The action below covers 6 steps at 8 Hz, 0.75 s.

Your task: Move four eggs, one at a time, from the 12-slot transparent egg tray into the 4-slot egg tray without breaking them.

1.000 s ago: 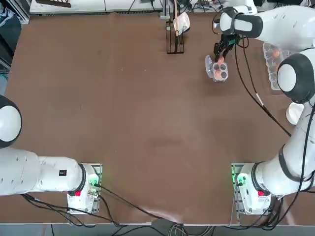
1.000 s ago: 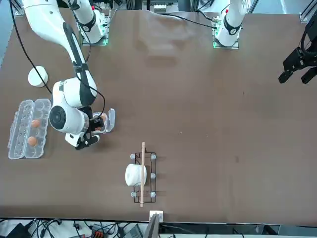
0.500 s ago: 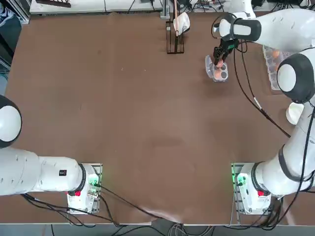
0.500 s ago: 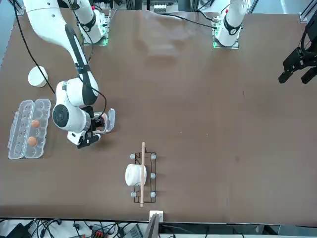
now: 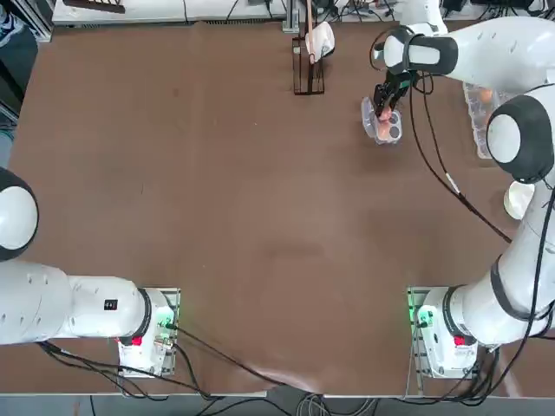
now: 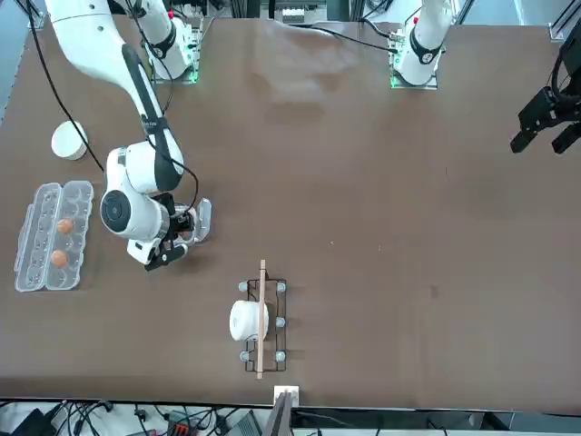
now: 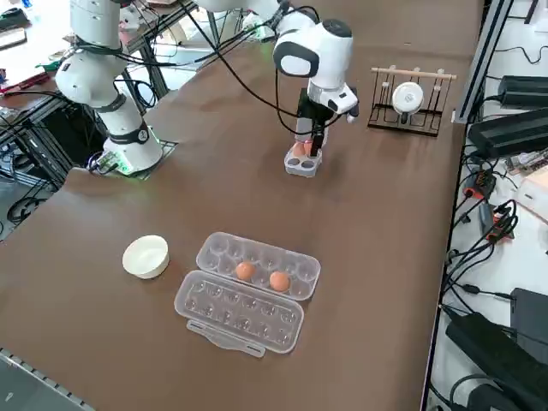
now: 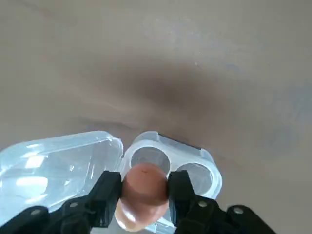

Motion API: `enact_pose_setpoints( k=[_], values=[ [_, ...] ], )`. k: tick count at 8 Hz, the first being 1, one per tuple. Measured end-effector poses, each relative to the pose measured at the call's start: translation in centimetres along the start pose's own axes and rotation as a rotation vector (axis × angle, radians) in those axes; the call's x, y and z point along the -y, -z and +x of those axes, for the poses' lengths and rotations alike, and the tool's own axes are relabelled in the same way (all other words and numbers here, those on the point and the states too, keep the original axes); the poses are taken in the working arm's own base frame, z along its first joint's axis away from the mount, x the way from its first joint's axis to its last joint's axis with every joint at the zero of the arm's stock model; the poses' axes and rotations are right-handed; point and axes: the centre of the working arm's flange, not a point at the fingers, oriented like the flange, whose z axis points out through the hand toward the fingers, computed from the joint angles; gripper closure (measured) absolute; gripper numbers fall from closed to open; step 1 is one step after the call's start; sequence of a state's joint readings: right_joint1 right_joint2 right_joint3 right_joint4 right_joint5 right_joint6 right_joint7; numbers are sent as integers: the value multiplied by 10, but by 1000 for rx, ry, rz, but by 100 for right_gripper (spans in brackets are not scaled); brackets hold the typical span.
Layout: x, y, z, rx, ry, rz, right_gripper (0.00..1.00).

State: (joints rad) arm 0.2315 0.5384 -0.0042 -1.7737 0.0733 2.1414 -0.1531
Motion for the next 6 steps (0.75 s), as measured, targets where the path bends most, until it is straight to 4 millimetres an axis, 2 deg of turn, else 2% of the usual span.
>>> enact_pose_setpoints(
  k=[2,3,4,5,6],
  values=[
    [1,-1,0,1,1,0,42],
    [1,-1,0,2,1,0,38],
    [1,-1,-1,1,0,0,30],
    [1,-1,0,-2,0,-1,11],
    [0,-1,0,-3,0,-1,1]
  ],
)
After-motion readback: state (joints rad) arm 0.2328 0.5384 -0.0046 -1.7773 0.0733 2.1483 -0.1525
